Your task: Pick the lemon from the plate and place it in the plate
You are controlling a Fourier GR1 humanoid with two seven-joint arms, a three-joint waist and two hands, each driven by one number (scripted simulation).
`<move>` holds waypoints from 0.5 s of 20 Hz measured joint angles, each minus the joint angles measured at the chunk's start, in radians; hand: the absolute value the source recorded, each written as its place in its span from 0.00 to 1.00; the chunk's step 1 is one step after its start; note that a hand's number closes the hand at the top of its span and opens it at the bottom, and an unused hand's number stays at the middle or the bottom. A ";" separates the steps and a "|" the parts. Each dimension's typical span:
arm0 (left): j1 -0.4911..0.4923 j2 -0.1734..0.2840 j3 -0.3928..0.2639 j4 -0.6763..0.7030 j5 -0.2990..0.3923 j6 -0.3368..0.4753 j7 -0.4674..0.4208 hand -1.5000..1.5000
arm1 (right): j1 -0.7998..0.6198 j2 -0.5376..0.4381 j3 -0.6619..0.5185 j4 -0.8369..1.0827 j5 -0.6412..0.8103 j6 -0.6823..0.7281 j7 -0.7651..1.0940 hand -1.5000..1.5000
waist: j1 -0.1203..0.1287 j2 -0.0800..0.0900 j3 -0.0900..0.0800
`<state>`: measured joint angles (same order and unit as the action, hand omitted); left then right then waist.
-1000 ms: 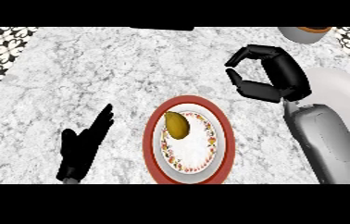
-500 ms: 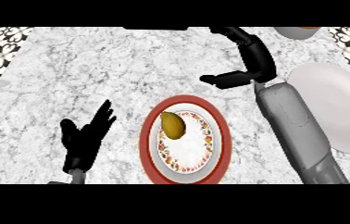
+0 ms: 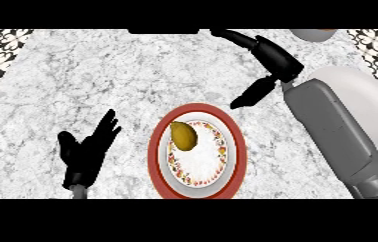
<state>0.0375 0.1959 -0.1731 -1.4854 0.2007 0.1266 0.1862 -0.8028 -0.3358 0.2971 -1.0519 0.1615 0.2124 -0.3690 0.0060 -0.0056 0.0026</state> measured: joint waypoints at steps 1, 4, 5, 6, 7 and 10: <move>0.001 0.000 0.004 0.001 0.001 0.001 0.002 0.50 | -0.006 -0.014 0.018 -0.018 0.016 0.023 0.021 0.00 | -0.003 -0.001 0.000; 0.003 -0.008 0.000 0.005 -0.011 0.008 0.000 0.50 | -0.024 -0.015 0.068 -0.077 0.066 0.058 0.113 0.00 | -0.007 -0.002 0.001; 0.005 -0.005 0.005 0.003 -0.007 0.004 0.003 0.50 | -0.008 -0.012 0.091 -0.109 0.086 0.059 0.144 0.00 | -0.009 -0.003 0.001; 0.002 -0.006 0.009 0.010 -0.009 0.005 0.002 0.50 | -0.011 -0.004 0.109 -0.141 0.101 0.067 0.191 0.00 | -0.011 -0.004 0.002; 0.002 -0.002 0.013 0.013 -0.008 0.001 -0.002 0.50 | -0.009 -0.001 0.126 -0.170 0.117 0.077 0.231 0.00 | -0.013 -0.004 0.002; 0.002 -0.006 0.017 0.008 -0.010 -0.004 0.001 0.50 | 0.040 0.027 0.174 -0.241 0.172 0.074 0.310 0.00 | -0.011 -0.003 0.002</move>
<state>0.0392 0.1904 -0.1565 -1.4772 0.1908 0.1231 0.1876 -0.7632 -0.3088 0.4714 -1.2927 0.3339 0.2865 -0.0585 -0.0054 -0.0086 0.0044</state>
